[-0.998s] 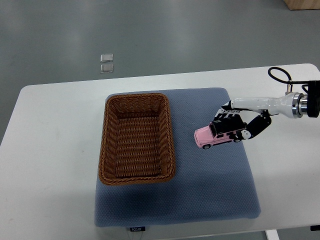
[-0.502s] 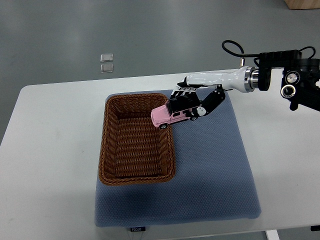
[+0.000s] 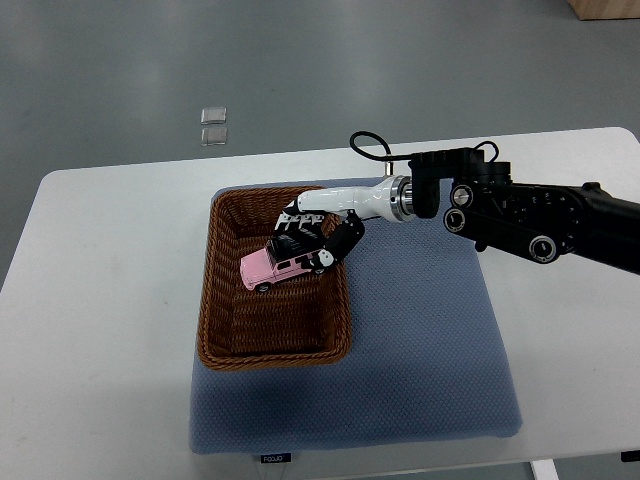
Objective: Place pink car in brown basket
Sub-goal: 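Open the right hand to drop the car into the basket, withdraw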
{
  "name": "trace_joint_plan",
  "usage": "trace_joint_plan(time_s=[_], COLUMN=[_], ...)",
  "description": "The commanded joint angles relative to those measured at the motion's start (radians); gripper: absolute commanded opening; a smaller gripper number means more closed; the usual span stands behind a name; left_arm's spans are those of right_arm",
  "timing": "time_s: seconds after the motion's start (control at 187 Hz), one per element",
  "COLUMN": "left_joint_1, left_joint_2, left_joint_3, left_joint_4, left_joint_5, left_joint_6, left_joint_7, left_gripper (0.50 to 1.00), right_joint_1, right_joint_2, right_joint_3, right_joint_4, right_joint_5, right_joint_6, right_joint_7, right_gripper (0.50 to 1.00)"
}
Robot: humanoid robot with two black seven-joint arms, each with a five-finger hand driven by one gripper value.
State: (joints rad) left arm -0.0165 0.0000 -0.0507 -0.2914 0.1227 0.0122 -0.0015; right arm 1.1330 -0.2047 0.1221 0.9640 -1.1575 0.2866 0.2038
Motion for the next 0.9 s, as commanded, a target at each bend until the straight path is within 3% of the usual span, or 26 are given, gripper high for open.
trace_joint_plan(time_s=[0.0,0.208,0.213,0.219,0.224,0.229,0.235,0.24,0.245,0.256,0.326,0.363,0.507,0.646,0.896], left_joint_1=[0.000,0.001,0.000,0.000,0.000,0.000,0.000,0.000,0.000,0.001,0.000,0.001,0.001,0.001,0.000], left_joint_2=[0.000,0.000,0.000,0.000,0.000,0.000,0.000,0.000,0.000,0.000,0.000,0.000,0.000,0.000,0.000], left_joint_3=[-0.001,0.000,0.000,0.000,0.000,0.000,0.000,0.000,0.000,0.000,0.000,0.000,0.000,0.000,0.000], left_joint_4=[0.000,0.001,0.001,0.001,0.001,0.001,0.001,0.001,0.000,0.000,0.001,0.001,0.001,0.001,0.001], left_joint_5=[0.000,0.000,0.000,0.000,0.000,0.000,0.000,0.000,0.000,0.000,0.000,0.000,0.000,0.000,0.000], left_joint_6=[0.000,0.000,0.000,0.000,0.000,0.000,0.000,0.000,0.000,-0.001,0.000,0.000,0.000,0.000,0.000], left_joint_7=[0.000,0.000,0.000,0.000,0.000,0.000,0.000,0.000,0.000,0.000,0.000,0.000,0.000,0.000,0.000], left_gripper=[1.000,1.000,1.000,1.000,1.000,1.000,1.000,1.000,1.000,1.000,1.000,1.000,1.000,1.000,1.000], right_joint_1=[-0.015,-0.026,-0.029,-0.029,-0.032,-0.032,-0.035,-0.035,-0.038,-0.041,-0.047,-0.050,-0.053,-0.070,-0.294], right_joint_2=[0.028,0.050,0.051,0.051,0.051,0.051,0.053,0.053,0.054,0.056,0.068,0.070,0.050,0.008,-0.030], right_joint_3=[-0.012,-0.022,-0.022,-0.022,-0.022,-0.022,-0.021,-0.021,-0.021,-0.019,-0.019,-0.018,0.019,0.218,0.608], right_joint_4=[-0.011,-0.034,-0.036,-0.036,-0.037,-0.037,-0.039,-0.039,-0.039,-0.039,-0.041,-0.041,-0.041,-0.042,-0.048], right_joint_5=[-0.002,-0.001,-0.001,-0.001,-0.001,-0.001,0.001,0.001,0.001,0.001,0.002,0.005,0.022,0.087,0.404], right_joint_6=[-0.026,-0.043,-0.044,-0.044,-0.044,-0.044,-0.044,-0.044,-0.044,-0.044,-0.044,-0.043,-0.044,-0.040,-0.040], right_joint_7=[0.006,0.006,0.006,0.006,0.006,0.006,0.006,0.006,0.008,0.008,0.008,0.008,0.009,0.009,0.016], right_gripper=[0.500,0.500,0.577,0.578,0.655,0.656,0.712,0.713,0.762,0.792,0.842,0.895,0.905,0.907,0.907])
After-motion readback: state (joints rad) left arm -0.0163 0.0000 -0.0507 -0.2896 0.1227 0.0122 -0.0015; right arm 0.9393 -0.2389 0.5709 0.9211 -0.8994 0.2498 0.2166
